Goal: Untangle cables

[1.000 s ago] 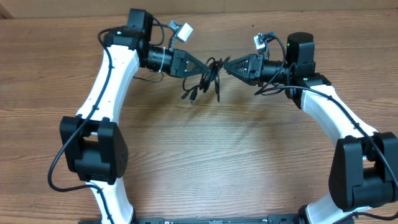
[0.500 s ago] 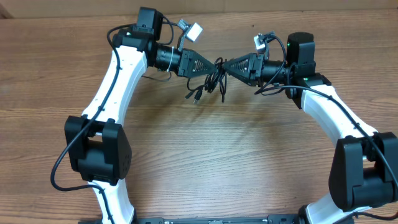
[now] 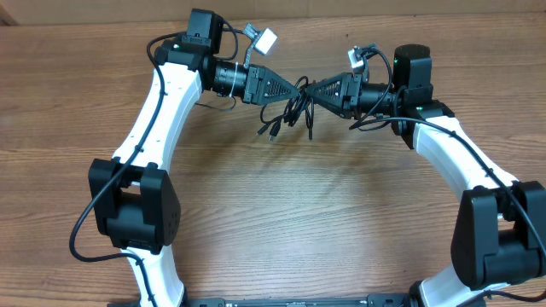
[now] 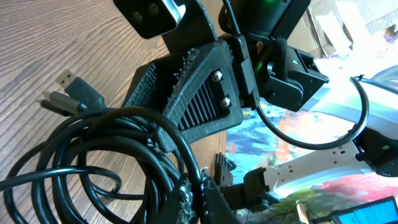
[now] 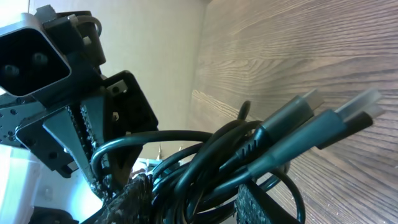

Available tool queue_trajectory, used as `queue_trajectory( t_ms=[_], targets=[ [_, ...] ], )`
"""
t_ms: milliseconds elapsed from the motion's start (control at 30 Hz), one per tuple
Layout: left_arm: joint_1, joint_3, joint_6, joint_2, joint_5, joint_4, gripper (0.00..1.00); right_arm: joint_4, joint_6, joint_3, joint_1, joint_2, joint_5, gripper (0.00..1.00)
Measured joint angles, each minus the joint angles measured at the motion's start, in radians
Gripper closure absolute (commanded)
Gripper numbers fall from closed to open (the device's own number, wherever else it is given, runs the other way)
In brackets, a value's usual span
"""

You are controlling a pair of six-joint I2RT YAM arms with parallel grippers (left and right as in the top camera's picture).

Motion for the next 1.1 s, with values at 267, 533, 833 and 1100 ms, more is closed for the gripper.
queue_trajectory(
  t_ms=[267,533,833,1100],
  targets=[
    [-0.008,0.000,0.000,0.000,0.000,0.000,0.96,0.000,0.077,0.000,0.000,0.000,0.046,0.64],
    [-0.050,0.000,0.000,0.000,-0.023,0.000,0.96,0.002,0.104,0.000,0.000,0.000,0.061,0.77],
    [-0.059,0.000,0.000,0.000,-0.067,-0.004,0.96,0.011,0.109,0.000,0.000,0.000,0.072,0.96],
    [-0.066,0.000,-0.032,0.000,-0.196,-0.011,0.69,0.011,0.109,0.000,0.000,0.000,0.079,0.96]
  ],
)
